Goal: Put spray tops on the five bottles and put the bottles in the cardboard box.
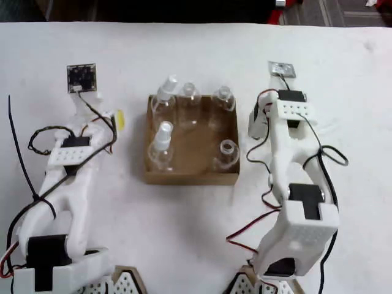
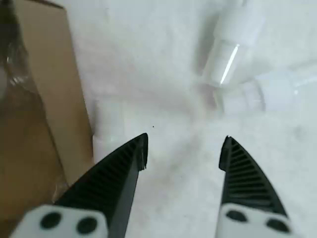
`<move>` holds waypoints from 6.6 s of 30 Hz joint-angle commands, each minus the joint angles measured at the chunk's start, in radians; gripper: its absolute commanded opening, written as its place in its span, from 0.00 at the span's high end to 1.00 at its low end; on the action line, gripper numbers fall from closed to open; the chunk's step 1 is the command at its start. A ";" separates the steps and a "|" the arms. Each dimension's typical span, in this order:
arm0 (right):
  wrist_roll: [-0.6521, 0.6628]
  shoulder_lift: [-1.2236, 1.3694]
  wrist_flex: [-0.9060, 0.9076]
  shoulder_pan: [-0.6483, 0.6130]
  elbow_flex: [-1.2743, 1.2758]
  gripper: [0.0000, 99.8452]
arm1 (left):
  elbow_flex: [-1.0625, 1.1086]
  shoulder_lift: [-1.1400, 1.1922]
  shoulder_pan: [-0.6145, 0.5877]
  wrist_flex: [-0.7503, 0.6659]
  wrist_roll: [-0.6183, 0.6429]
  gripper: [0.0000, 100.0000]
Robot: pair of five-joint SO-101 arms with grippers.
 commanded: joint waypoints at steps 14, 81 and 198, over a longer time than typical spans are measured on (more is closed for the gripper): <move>-0.304 0.050 -0.058 -0.090 -0.098 0.79 | -0.002 -0.048 0.028 -0.032 -0.046 0.80; -0.262 -0.047 -0.091 0.016 0.084 0.71 | -0.002 -0.050 0.027 -0.028 -0.046 0.80; 0.723 -1.299 -0.892 -0.535 0.701 0.96 | 0.025 -0.033 0.033 -0.107 -0.048 0.80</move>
